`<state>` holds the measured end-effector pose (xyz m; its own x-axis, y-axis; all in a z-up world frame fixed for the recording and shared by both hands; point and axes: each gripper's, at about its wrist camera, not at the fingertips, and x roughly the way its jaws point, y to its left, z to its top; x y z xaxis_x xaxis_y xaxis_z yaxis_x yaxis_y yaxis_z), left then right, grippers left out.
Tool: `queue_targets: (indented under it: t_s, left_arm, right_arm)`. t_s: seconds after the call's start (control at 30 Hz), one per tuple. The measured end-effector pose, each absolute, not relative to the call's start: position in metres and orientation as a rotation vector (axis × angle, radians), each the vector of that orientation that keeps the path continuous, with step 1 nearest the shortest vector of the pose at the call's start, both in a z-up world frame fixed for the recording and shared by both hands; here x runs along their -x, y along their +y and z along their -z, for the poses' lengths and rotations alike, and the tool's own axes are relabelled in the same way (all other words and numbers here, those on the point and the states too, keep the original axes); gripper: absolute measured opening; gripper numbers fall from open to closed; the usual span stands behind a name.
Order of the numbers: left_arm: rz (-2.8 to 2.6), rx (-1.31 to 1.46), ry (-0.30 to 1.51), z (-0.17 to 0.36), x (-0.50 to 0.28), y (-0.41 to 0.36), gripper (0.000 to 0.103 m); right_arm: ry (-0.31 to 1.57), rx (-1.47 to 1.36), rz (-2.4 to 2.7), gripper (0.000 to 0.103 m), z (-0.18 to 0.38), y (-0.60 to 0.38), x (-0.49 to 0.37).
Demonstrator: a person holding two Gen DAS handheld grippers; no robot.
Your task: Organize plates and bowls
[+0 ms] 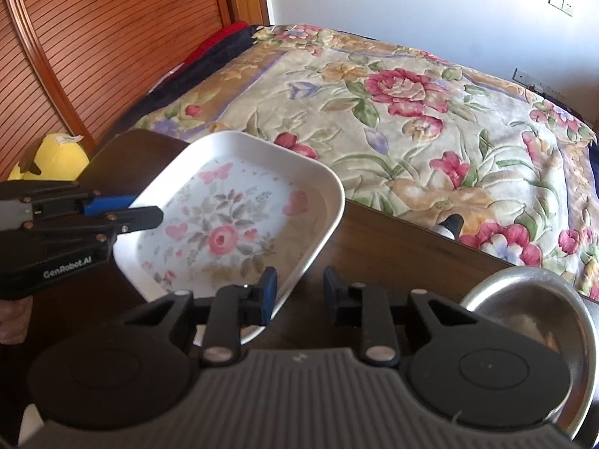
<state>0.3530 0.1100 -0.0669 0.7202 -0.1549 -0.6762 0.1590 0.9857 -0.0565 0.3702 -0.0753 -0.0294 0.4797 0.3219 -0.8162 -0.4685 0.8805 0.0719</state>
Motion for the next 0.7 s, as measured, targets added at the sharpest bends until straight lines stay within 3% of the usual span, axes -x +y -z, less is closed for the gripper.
queue_targets:
  t_s: [0.27,0.7]
  left_arm:
    - [0.17,0.022,0.744,0.068,-0.352,0.113,0.016]
    - [0.148,0.034,0.736,0.051,-0.327,0.114,0.014]
  right_arm:
    - [0.97,0.154,-0.513,0.017,0.031,-0.075,-0.372]
    - [0.956,0.086,-0.531,0.015,0.023,-0.08,-0.358]
